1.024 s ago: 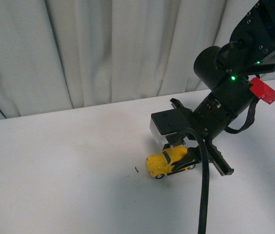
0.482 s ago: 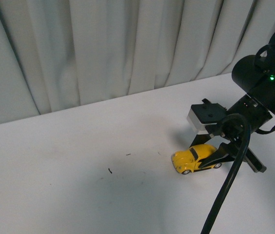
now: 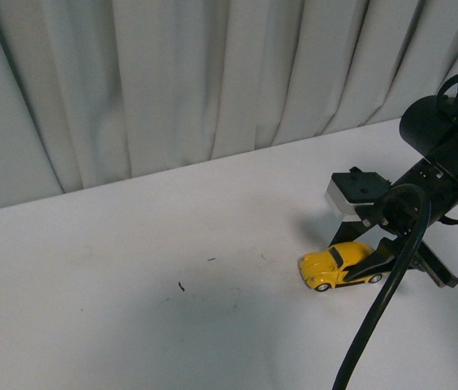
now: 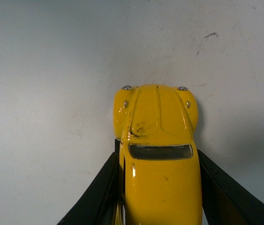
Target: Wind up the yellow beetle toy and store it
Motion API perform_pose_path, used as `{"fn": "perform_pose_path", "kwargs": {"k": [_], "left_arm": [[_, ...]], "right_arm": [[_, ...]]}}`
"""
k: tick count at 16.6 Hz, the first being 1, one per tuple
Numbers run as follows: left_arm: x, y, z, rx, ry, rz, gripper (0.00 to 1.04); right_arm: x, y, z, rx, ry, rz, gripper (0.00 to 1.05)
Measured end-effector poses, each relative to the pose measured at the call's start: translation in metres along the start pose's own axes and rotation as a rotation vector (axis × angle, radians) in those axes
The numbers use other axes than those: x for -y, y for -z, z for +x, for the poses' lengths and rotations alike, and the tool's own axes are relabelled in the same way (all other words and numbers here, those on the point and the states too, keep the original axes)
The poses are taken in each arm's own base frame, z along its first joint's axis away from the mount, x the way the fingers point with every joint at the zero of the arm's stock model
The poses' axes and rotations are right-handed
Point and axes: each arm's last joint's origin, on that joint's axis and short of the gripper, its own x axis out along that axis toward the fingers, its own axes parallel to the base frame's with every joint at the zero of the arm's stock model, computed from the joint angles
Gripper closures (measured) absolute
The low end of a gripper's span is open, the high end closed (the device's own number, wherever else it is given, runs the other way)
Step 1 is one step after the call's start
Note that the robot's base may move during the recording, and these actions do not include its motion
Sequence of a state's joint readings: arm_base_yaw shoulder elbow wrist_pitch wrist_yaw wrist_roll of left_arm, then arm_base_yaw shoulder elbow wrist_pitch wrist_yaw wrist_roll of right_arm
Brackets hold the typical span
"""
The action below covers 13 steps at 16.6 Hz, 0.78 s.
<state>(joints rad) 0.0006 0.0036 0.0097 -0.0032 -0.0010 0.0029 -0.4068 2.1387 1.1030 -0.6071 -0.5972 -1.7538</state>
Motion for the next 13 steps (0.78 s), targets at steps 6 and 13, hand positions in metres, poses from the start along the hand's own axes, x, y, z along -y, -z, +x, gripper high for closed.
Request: {"fn": "perform_pose_path", "kwargs": {"k": [6, 13], "left_arm": [[0.0000, 0.0000, 0.0000, 0.000, 0.000, 0.000, 0.07], [0.0000, 0.0000, 0.0000, 0.000, 0.000, 0.000, 0.07]], "right_arm": [[-0.0071, 0.0075, 0.0053, -0.016, -0.042, 0.036, 0.07], [-0.0075, 0.0096, 0.0069, -0.012, -0.033, 0.019, 0.07]]}}
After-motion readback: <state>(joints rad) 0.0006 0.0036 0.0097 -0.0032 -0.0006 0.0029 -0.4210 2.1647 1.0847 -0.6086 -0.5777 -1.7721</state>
